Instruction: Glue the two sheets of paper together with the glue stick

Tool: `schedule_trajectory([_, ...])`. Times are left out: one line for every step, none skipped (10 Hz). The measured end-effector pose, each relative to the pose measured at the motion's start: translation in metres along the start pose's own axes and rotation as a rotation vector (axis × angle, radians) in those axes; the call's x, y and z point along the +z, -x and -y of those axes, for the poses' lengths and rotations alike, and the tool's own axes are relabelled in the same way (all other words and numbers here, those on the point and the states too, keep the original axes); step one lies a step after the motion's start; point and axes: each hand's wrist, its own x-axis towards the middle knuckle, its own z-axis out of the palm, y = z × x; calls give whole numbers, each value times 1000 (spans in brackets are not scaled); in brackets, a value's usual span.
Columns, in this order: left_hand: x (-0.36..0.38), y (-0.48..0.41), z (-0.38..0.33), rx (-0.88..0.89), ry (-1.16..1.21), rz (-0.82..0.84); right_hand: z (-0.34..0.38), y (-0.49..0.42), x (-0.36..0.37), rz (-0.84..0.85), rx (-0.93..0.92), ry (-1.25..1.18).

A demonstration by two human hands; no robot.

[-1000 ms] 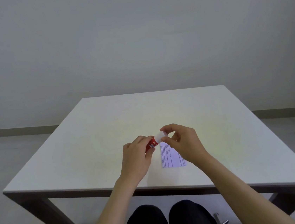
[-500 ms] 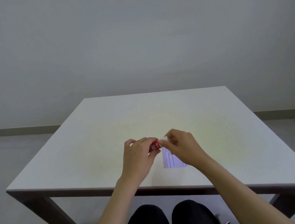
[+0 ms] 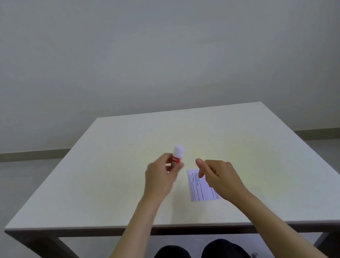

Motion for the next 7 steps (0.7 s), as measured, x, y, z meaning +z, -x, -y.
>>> schedule_trajectory([-1,-35,14,-207,147,-130,-11,10,2,52,-1,-72])
schedule_trajectory([7,-57,26,-256,154,-163,-25,19,0,43,26,-125])
schedule_trajectory([21,-64,32,-273,164,-152,-35,24,-6,33,77,-153])
schedule_trajectory([34,-65,37,-287,175,-125,-40,25,-14,18,85,-160])
schedule_trajectory([43,-64,41,-292,195,-111,-42,28,-19,8,87,-187])
schedule_trajectory([47,-62,42,-282,200,-111,-43,29,-20,-2,90,-208])
schedule_trajectory([49,-60,48,-270,125,-63,-44,29,-19,18,89,-218])
